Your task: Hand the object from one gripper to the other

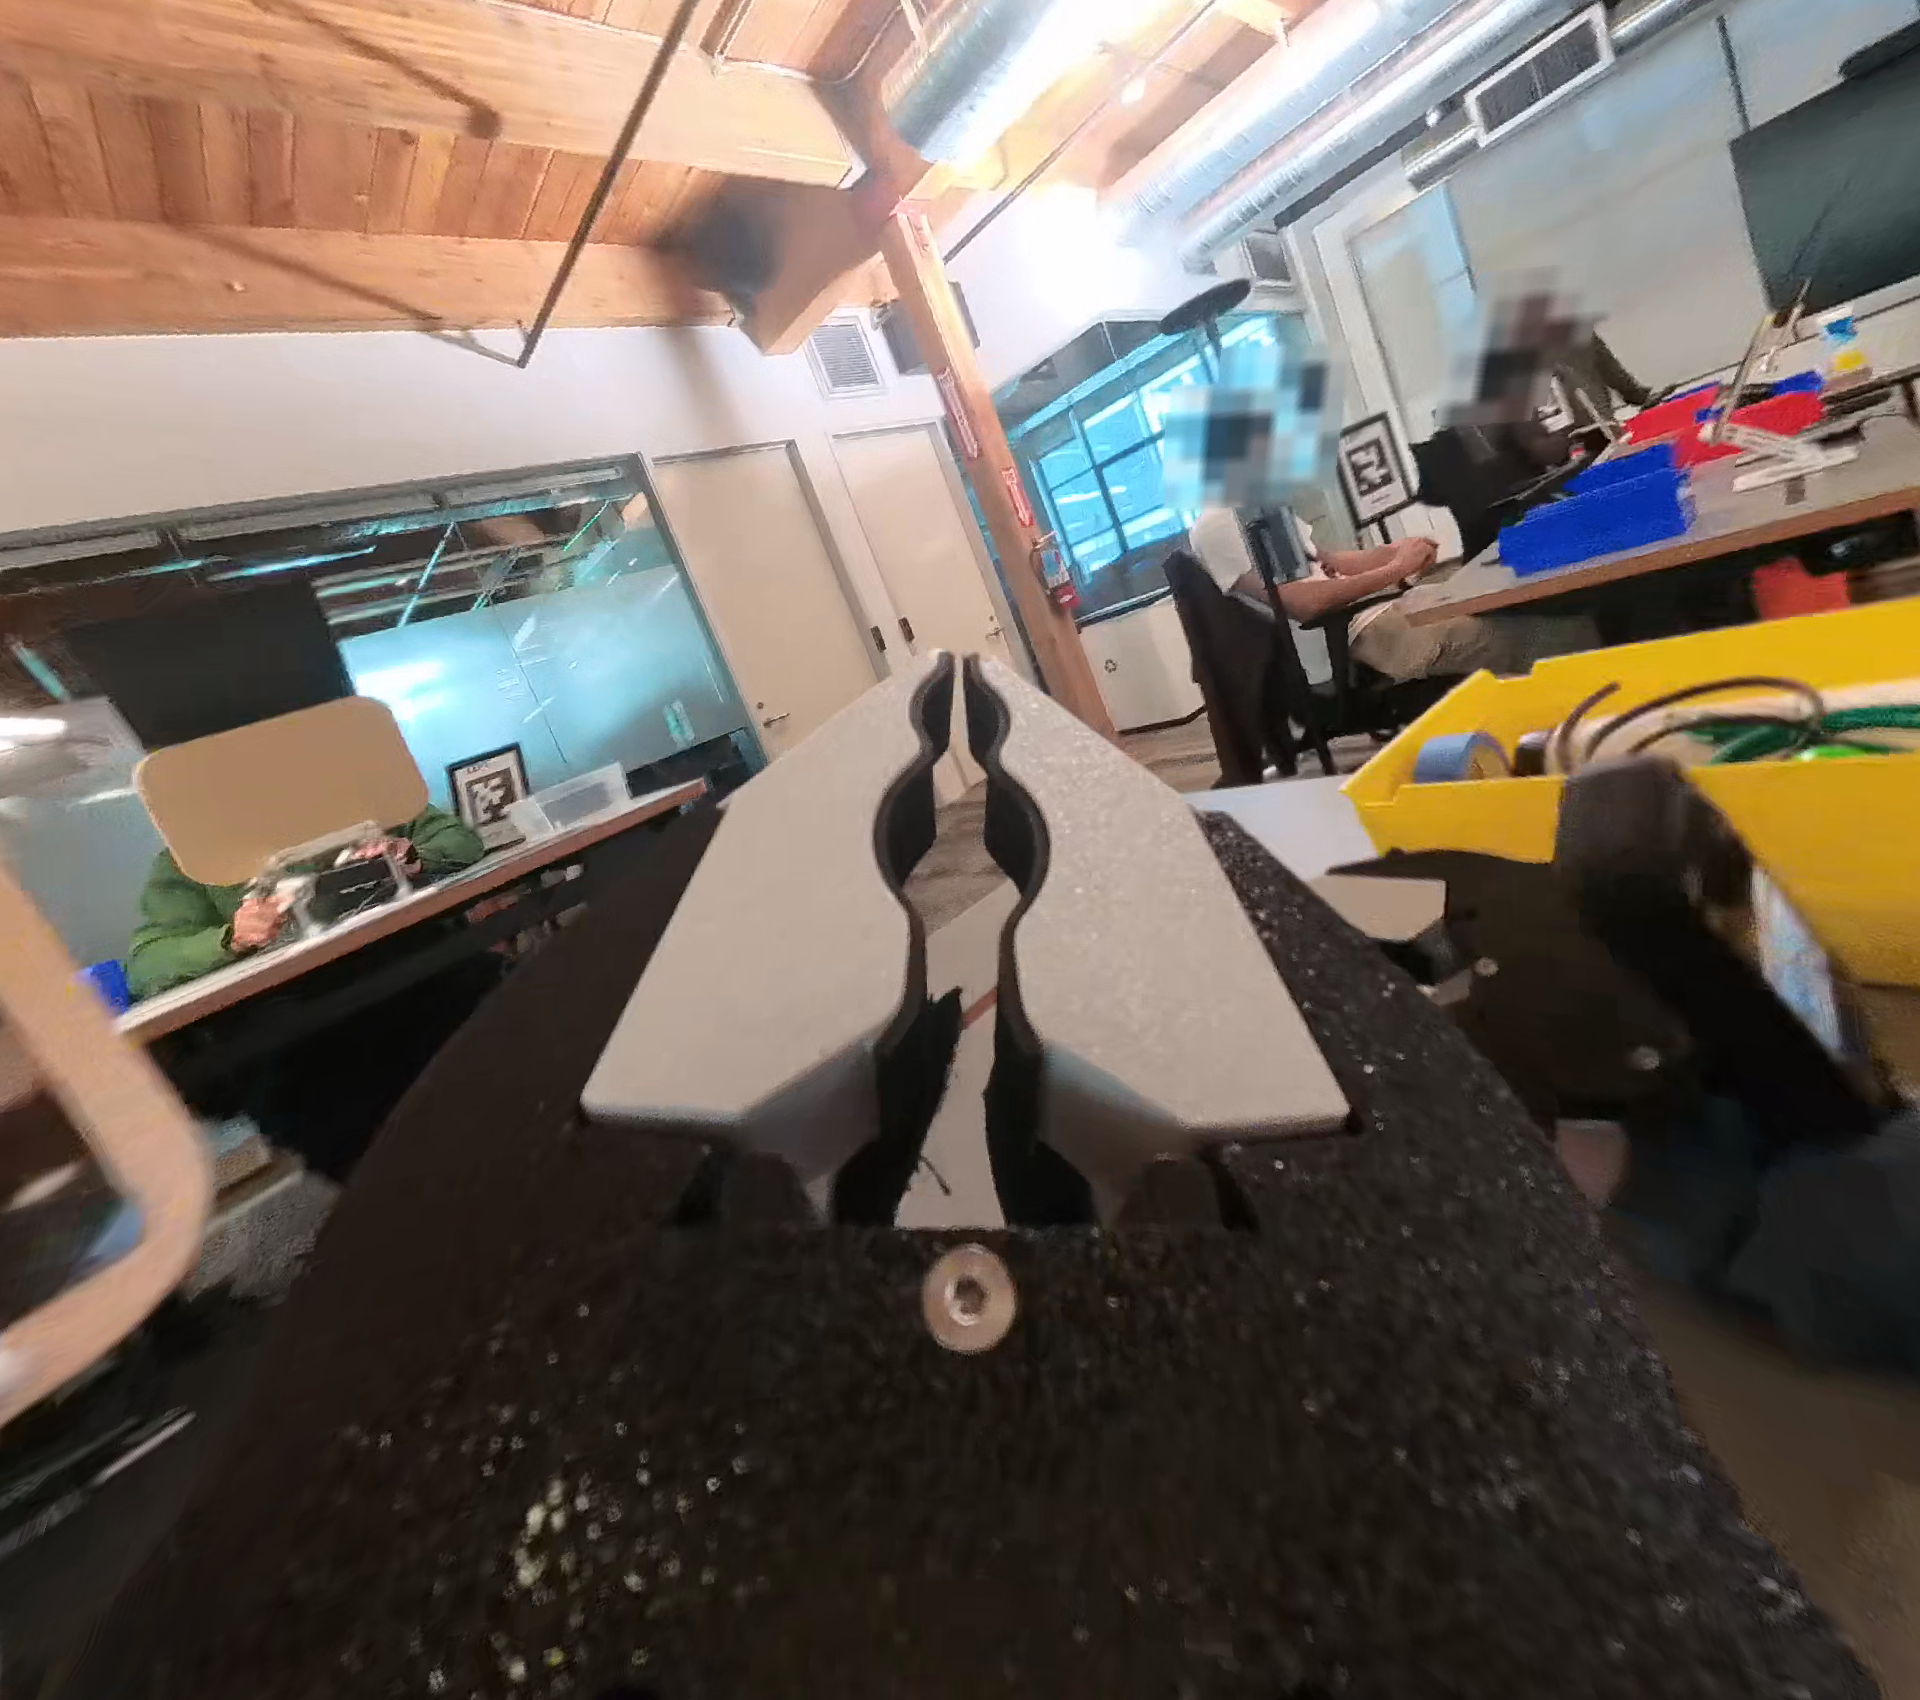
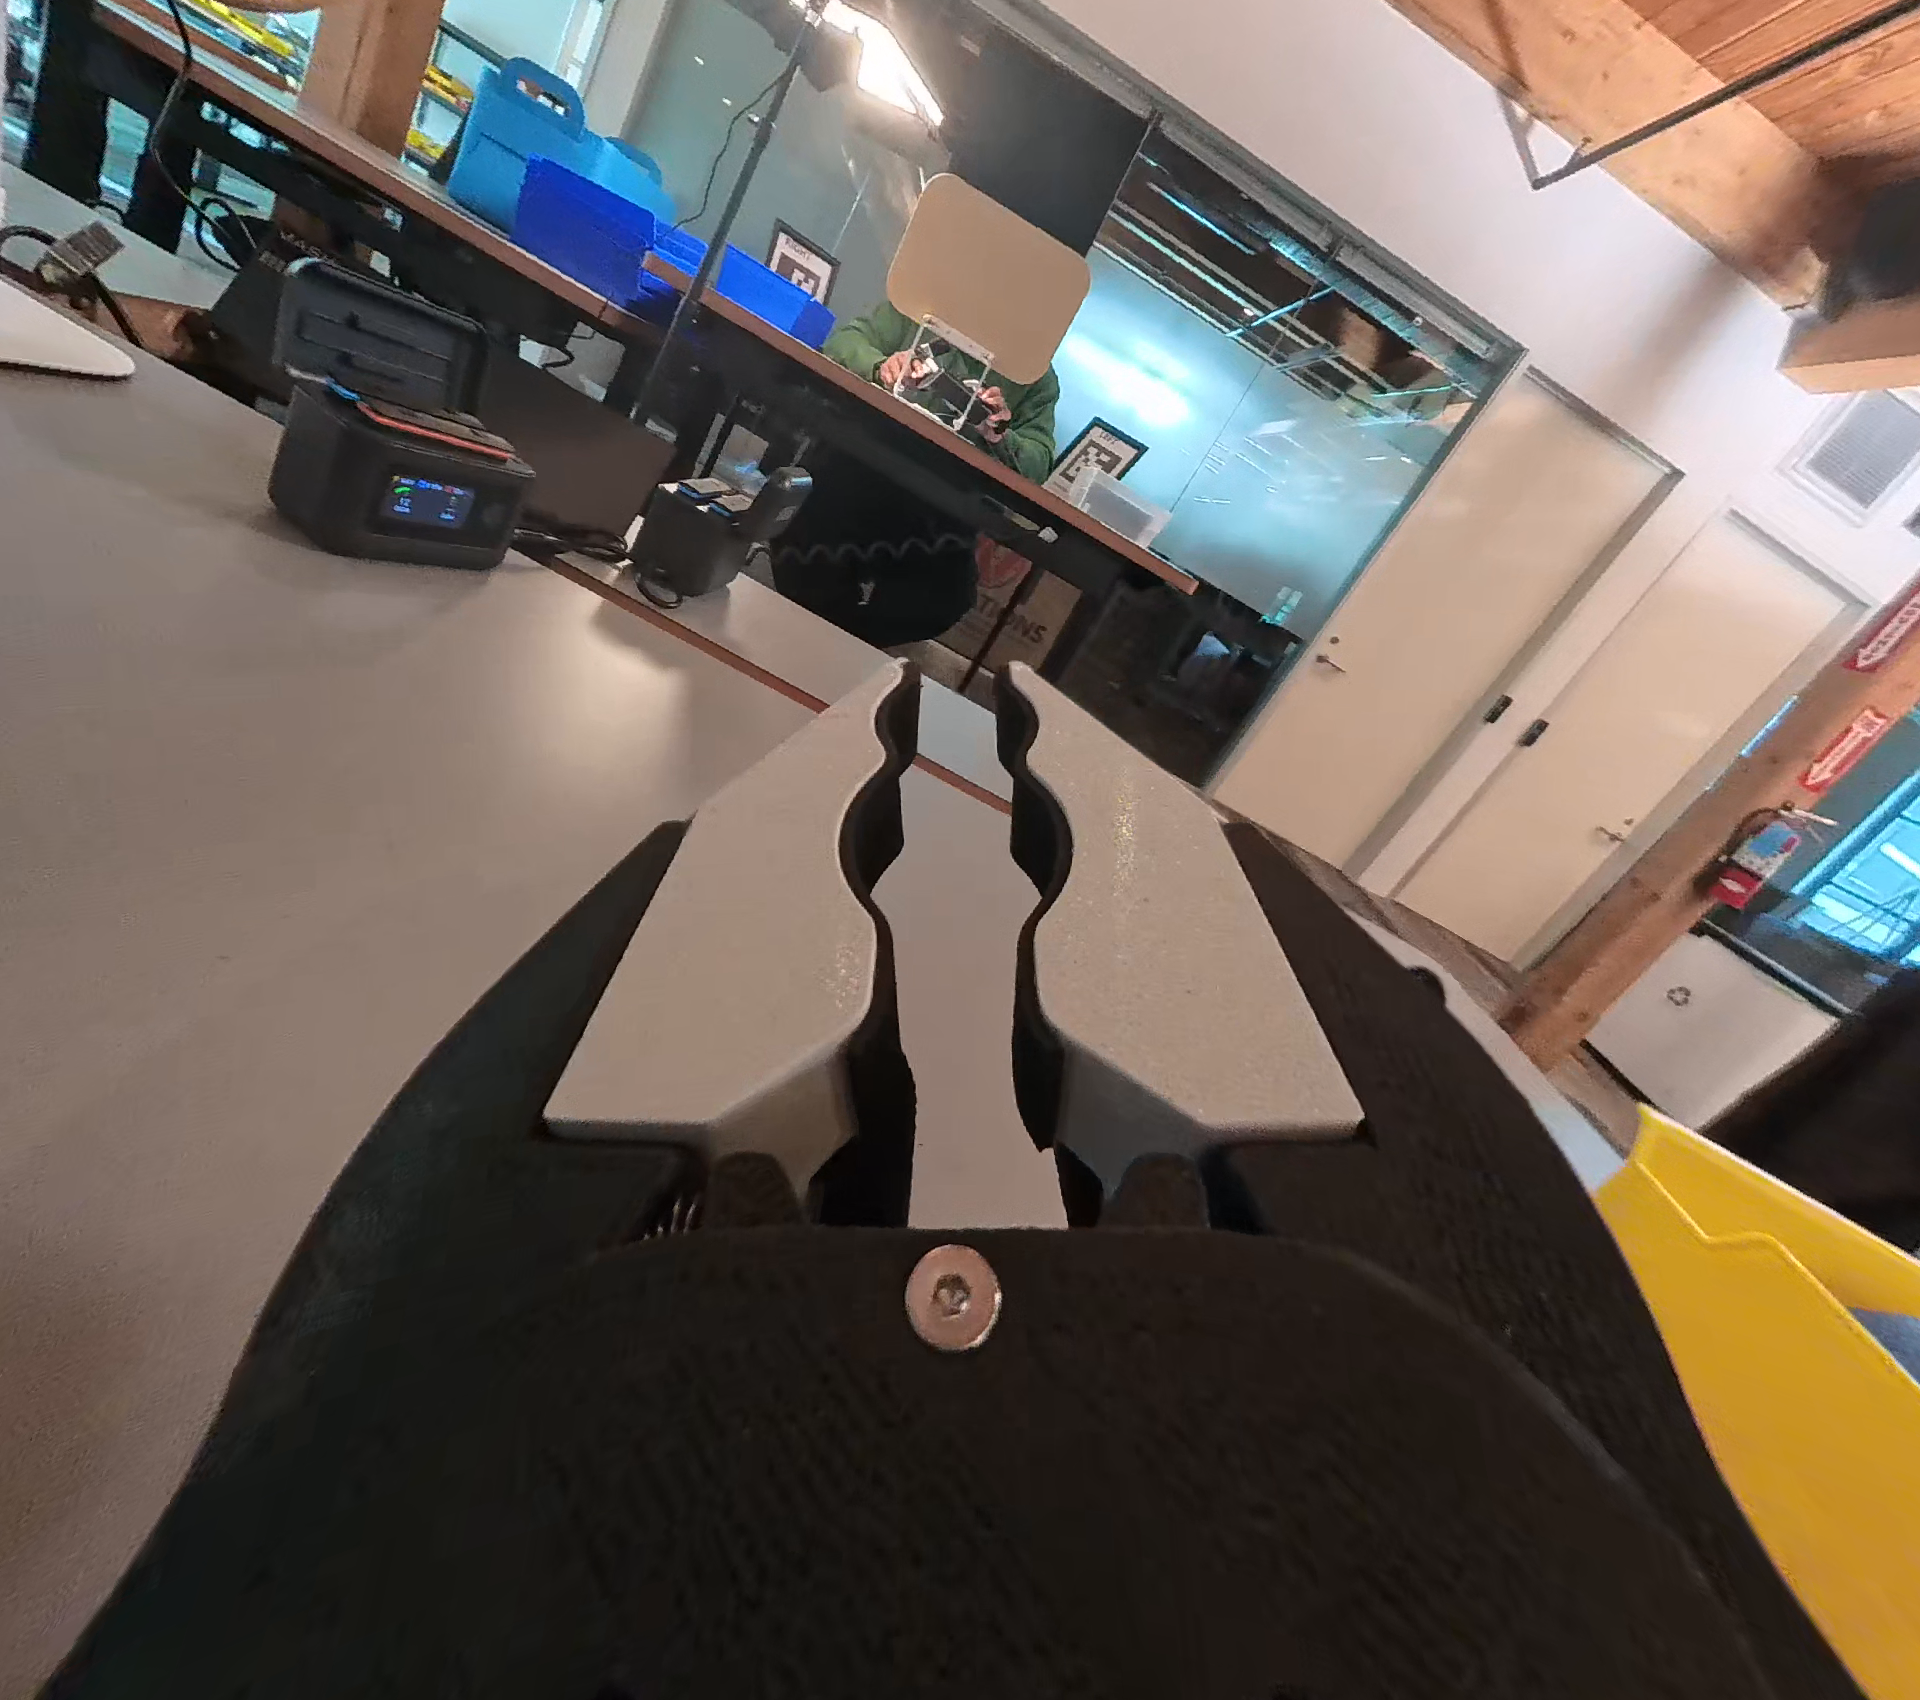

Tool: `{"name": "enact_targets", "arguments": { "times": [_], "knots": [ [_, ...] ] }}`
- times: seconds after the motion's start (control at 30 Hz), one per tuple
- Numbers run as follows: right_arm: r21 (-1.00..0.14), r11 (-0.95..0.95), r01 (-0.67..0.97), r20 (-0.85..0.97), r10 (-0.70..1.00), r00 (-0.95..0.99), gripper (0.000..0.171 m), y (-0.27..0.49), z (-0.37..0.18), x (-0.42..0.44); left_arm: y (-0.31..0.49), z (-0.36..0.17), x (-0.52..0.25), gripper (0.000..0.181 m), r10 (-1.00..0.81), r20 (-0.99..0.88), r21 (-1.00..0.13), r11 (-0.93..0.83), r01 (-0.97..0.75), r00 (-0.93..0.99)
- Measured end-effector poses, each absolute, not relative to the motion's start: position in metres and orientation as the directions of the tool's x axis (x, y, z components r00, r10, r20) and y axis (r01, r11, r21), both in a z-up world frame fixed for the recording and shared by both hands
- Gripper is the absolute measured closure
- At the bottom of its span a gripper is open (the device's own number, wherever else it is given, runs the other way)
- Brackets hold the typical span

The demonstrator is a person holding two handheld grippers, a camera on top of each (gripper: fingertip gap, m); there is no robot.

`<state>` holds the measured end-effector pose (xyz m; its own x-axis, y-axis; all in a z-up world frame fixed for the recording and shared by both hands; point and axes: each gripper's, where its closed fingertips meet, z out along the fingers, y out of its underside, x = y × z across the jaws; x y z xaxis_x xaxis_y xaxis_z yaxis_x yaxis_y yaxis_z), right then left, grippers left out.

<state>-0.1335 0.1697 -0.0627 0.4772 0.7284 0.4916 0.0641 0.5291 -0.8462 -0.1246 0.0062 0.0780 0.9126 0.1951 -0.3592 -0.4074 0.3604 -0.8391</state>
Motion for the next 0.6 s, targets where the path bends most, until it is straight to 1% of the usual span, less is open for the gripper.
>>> {"name": "enact_targets", "arguments": {
  "times": [0.07,0.13,0.2,0.27,0.33,0.37,0.43,0.5,0.53,0.6],
  "knots": [
    [-0.852,0.521,0.056,0.482,0.737,0.473,0.159,0.169,-0.063,-0.133,-0.024,0.097,-0.139,0.18,0.265,-0.329,-0.87,0.289,-0.4,0.907],
    [-0.857,0.513,0.052,0.475,0.746,0.467,0.159,0.169,-0.063,-0.133,-0.051,0.102,-0.164,0.174,0.293,-0.32,-0.909,0.174,-0.379,0.901],
    [-0.861,0.505,0.049,0.467,0.751,0.466,0.159,0.169,-0.064,-0.133,-0.07,0.088,-0.186,0.156,0.193,-0.382,-0.922,-0.011,-0.388,0.904],
    [-0.868,0.495,0.043,0.456,0.759,0.464,0.159,0.169,-0.064,-0.133,-0.091,0.055,-0.206,0.138,0.023,-0.418,-0.884,-0.242,-0.4,0.908],
    [-0.873,0.487,0.038,0.447,0.765,0.463,0.159,0.17,-0.064,-0.132,-0.124,0.006,-0.228,0.126,-0.137,-0.394,-0.765,-0.498,-0.407,0.909],
    [-0.874,0.484,0.038,0.444,0.767,0.462,0.16,0.17,-0.064,-0.132,-0.146,-0.022,-0.238,0.123,-0.2,-0.348,-0.682,-0.616,-0.393,0.916],
    [-0.876,0.481,0.04,0.442,0.767,0.465,0.16,0.171,-0.065,-0.132,-0.194,-0.072,-0.256,0.117,-0.263,-0.248,-0.484,-0.8,-0.355,0.932],
    [-0.877,0.479,0.041,0.442,0.768,0.464,0.16,0.171,-0.065,-0.133,-0.236,-0.107,-0.276,0.117,-0.29,-0.225,-0.294,-0.89,-0.348,0.93],
    [-0.876,0.48,0.043,0.443,0.767,0.464,0.16,0.171,-0.065,-0.133,-0.251,-0.118,-0.284,0.116,-0.293,-0.216,-0.234,-0.91,-0.341,0.931],
    [-0.875,0.483,0.045,0.447,0.766,0.463,0.16,0.171,-0.065,-0.133,-0.268,-0.13,-0.287,0.116,-0.289,-0.161,-0.192,-0.929,-0.317,0.944]
  ]
}}
